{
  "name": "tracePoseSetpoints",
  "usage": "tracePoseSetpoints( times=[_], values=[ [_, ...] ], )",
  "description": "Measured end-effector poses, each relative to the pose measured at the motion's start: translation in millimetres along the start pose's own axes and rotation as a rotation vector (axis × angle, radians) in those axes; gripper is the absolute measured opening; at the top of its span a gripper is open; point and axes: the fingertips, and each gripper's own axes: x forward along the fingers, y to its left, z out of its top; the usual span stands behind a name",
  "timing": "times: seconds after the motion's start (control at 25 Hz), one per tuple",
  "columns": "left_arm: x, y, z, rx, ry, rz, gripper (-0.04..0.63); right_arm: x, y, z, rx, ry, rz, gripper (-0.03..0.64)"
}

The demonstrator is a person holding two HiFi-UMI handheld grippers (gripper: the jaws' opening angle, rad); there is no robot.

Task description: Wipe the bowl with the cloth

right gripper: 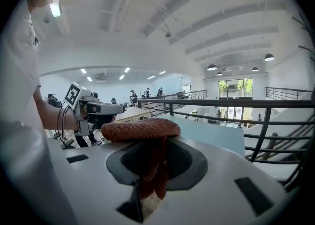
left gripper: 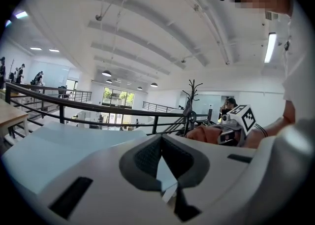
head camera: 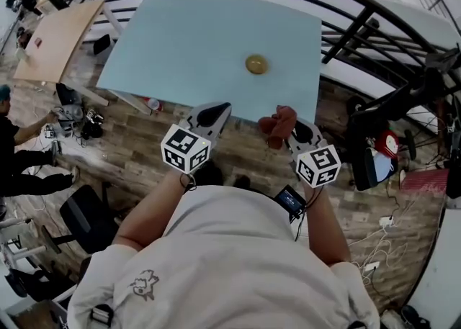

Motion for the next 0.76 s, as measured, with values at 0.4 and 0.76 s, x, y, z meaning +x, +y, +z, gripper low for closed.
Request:
tracePoseSetpoints(
  times=[0.4,0.76],
  values=[
    [-4.3,-22.7,-0.5,0.005,0.004,0.020,0.012,-23.7,5.0,-2.7,0.001,-0.018,0.021,0.091],
    [1.2,-40.7,-5.1,0.012,0.003,0.014,0.014,-40.4,3.7,-6.5,-0.001,-0.027,0.028,0.092]
  ],
)
